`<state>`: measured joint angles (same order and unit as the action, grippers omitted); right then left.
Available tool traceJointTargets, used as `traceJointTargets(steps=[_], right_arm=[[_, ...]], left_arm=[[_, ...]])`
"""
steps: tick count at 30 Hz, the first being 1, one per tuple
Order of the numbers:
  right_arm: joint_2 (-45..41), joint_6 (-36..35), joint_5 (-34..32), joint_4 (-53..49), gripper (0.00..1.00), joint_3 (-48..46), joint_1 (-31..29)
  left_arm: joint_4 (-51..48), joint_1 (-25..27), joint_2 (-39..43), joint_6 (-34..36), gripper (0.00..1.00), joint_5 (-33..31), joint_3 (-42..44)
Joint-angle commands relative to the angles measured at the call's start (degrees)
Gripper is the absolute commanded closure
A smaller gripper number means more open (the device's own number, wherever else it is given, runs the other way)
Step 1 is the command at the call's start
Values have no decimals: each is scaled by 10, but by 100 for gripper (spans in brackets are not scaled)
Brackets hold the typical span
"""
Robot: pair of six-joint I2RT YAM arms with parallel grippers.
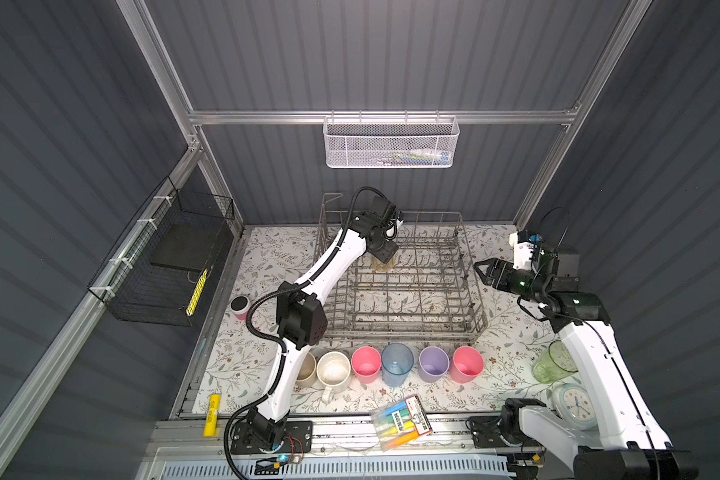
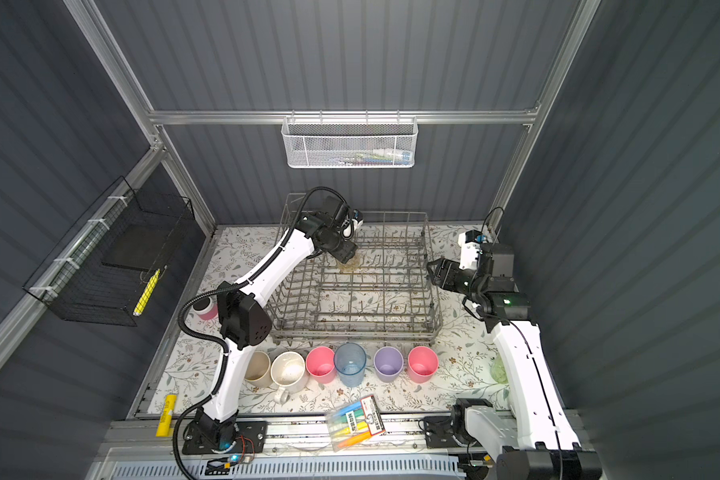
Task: Load the cups into the dish rack
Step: 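Turn the amber glass upside down over the rack while the right arm withdraws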
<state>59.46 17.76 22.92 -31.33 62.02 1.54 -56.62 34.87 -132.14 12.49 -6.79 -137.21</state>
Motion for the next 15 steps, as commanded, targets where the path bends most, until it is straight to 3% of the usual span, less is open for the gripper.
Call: traceJointTargets(steps=[1,10,15], right_arm=[[4,-5,6,3,29,-9,4],[6,-4,6,0,28,-9,4],[5,-2,5,-7,26,-10,4]], left_arm=[[-2,-4,-31,10,85,-33,-4],[5,-2,-28,8,77,-38,15],[10,-2,-17,0,56,-49,37]])
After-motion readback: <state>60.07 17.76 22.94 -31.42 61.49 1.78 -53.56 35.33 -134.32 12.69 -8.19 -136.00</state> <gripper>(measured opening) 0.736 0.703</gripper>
